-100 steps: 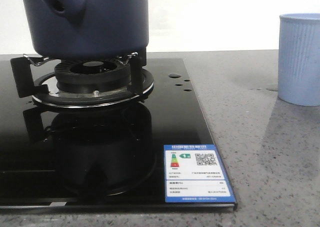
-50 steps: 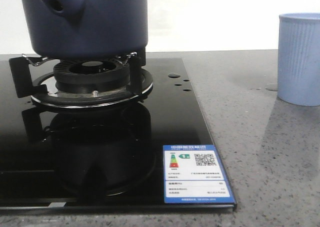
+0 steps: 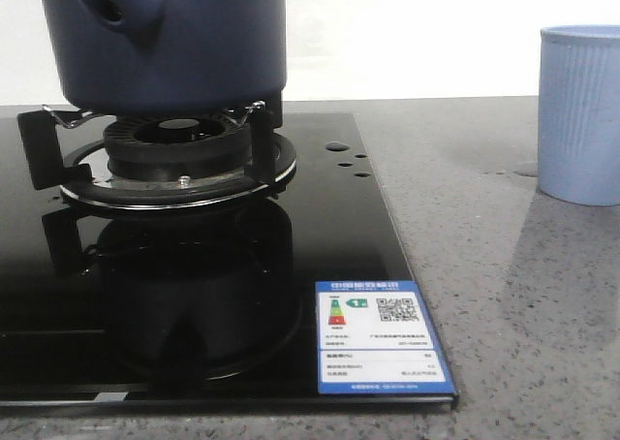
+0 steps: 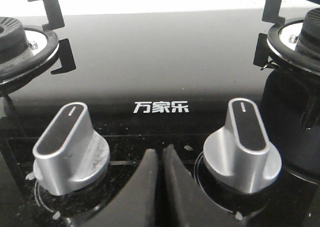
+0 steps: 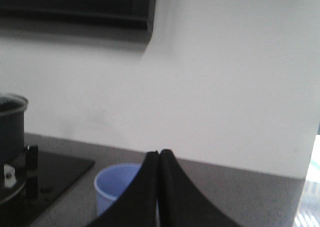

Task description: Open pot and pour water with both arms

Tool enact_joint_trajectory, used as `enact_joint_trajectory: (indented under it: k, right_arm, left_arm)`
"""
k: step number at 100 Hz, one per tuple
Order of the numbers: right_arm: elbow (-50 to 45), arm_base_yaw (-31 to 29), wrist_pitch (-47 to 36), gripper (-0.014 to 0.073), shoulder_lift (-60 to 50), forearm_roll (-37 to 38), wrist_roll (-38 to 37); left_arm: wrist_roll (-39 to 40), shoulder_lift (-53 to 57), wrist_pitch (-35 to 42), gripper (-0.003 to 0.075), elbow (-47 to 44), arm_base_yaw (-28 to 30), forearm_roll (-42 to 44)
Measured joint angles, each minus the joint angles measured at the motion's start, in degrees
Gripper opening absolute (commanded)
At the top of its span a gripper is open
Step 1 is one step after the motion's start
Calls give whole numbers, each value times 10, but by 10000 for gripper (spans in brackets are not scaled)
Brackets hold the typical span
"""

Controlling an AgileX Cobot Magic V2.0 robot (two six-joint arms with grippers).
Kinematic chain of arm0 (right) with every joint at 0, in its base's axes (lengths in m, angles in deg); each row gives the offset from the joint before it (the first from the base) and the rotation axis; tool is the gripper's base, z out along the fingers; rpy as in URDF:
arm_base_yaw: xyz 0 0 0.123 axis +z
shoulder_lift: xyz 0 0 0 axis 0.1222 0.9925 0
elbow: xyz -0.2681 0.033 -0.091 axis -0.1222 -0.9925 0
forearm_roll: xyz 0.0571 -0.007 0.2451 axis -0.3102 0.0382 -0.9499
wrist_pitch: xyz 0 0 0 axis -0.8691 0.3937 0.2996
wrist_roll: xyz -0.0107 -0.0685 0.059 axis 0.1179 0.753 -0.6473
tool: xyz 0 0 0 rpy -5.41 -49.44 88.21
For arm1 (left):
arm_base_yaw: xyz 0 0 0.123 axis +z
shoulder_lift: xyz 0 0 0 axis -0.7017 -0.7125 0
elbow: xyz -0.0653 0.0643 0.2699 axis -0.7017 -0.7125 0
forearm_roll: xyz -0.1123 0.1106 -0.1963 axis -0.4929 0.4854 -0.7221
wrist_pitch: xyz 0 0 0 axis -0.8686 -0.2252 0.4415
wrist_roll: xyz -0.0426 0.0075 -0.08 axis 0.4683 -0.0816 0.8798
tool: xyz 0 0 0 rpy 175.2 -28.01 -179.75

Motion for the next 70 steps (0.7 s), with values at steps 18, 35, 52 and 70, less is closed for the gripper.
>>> enact_joint_trajectory:
  k: [18,35,52,70]
  right_arm:
    - [-73,0,39,-60,0,-7,0]
    - [-180,0,23,-60,-26,-64,0]
    - [-182,0,101,-60,-50,-78,0]
    - [-182,0,107,-60,-51,-79,0]
  left_arm:
    - [0,0,0,-20,0,0,0]
    - [0,0,0,-20,0,0,0]
    - [1,0,-1,-20,0,0,0]
    - [1,0,-1,-20,0,0,0]
